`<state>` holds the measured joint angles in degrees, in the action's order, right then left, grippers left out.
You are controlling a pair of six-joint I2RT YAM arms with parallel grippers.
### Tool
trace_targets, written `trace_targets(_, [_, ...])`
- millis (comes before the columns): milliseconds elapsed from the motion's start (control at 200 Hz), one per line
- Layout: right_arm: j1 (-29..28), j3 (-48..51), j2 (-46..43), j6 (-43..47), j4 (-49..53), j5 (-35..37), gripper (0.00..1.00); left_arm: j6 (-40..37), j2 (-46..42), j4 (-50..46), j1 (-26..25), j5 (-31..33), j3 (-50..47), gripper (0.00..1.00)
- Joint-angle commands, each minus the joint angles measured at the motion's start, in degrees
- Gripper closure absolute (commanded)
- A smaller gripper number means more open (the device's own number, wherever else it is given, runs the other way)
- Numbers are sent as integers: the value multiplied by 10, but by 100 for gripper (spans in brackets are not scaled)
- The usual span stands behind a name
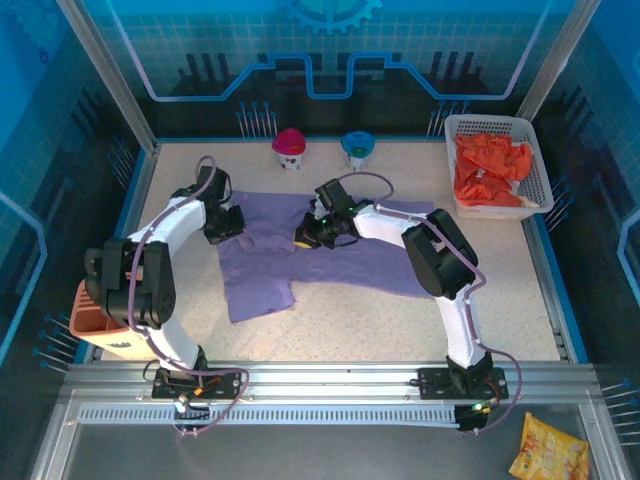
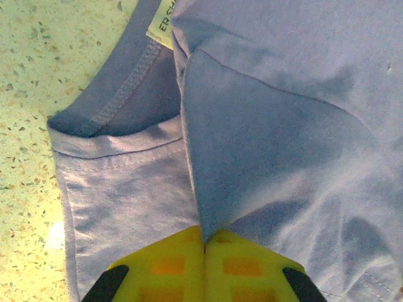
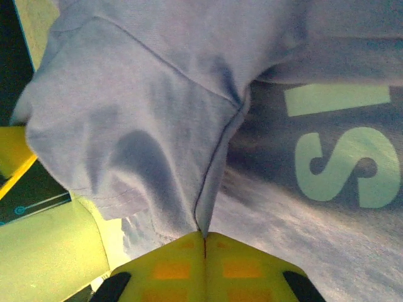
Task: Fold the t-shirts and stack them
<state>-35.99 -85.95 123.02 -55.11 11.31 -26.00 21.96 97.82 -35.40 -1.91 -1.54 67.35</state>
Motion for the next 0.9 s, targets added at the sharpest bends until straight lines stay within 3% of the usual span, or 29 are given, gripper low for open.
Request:
trace_targets(0, [-5, -31, 4, 37, 66, -1, 97, -25, 29, -42, 7, 10, 6, 98])
trace_targets(315, [-14, -50, 25, 53, 113, 8, 93, -31, 75, -48, 7, 33, 14, 94])
trace_targets(385, [-17, -51, 27, 54, 117, 11, 91, -32, 81, -50, 7, 37, 22, 89])
trace_targets(435, [-18, -51, 26, 54, 119, 14, 86, -32, 83, -55, 7, 44, 28, 80])
trace_targets(520, [-19, -53, 21, 60, 128, 25, 68, -31, 82, -62, 7, 59, 39, 64])
trace_targets(665, [-17, -50, 3, 74, 136, 34, 52, -29, 70, -95, 8, 84, 75, 58])
trace_targets(750, [-12, -37, -25, 85, 133, 42, 47, -25, 55, -92, 13, 90, 95, 54])
trace_targets(896, [13, -24, -74, 118, 145, 67, 30, -14, 57, -64, 23, 22, 152, 51])
